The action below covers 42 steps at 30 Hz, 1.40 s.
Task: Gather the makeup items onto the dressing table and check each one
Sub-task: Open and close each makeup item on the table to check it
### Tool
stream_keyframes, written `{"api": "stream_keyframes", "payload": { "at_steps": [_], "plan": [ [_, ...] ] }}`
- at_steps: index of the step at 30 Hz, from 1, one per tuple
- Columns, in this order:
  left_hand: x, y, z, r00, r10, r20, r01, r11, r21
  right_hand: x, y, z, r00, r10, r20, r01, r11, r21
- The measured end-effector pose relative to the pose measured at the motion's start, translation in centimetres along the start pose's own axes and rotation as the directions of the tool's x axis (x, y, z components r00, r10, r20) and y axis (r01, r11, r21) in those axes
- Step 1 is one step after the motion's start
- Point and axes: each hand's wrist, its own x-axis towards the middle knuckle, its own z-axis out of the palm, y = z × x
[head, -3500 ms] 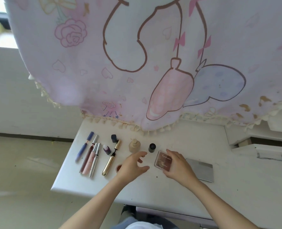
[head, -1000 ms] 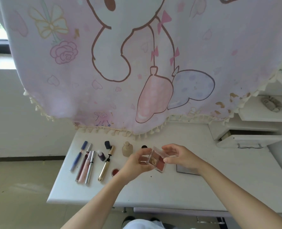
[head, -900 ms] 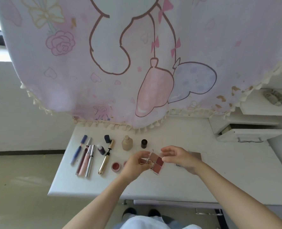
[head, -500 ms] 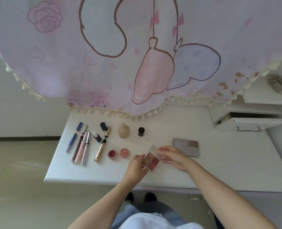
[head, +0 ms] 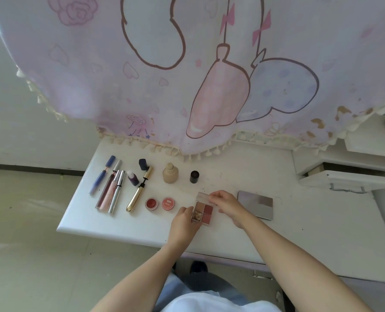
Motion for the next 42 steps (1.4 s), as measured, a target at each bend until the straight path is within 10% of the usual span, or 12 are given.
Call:
{"api": "stream_keyframes", "payload": {
  "at_steps": [25,29,32,42],
  "plan": [
    [0.6,-0.7,-0.8,0.999,-0.039,0.015,0.038,0.999,0.038,-0.1,0.3,-0.4,0.991,-0.133,-0.013,0.129,0.981,-0.146],
    [0.2,-1.2,-1.4,0.999,-0.034,0.027,0.033,0.998,0.05,-0.4,2.1,-4.3,0.94,-0.302,-0.156,0.167,0.81,-0.562],
    [-0.1,-1.2,-1.7,0.999,-0.031,0.027,0.029,0.998,0.058,-0.3,3.8,-7.9,0.979,-0.153,-0.135,-0.01,0.627,-0.779],
    [-0.8,-0.5,-3.2,1.0,0.016,-0.003,-0.016,1.0,0.022,-0.8,5.0,-8.6,0.978,-0.111,-0.178,-0.095,0.519,-0.849]
  ]
}}
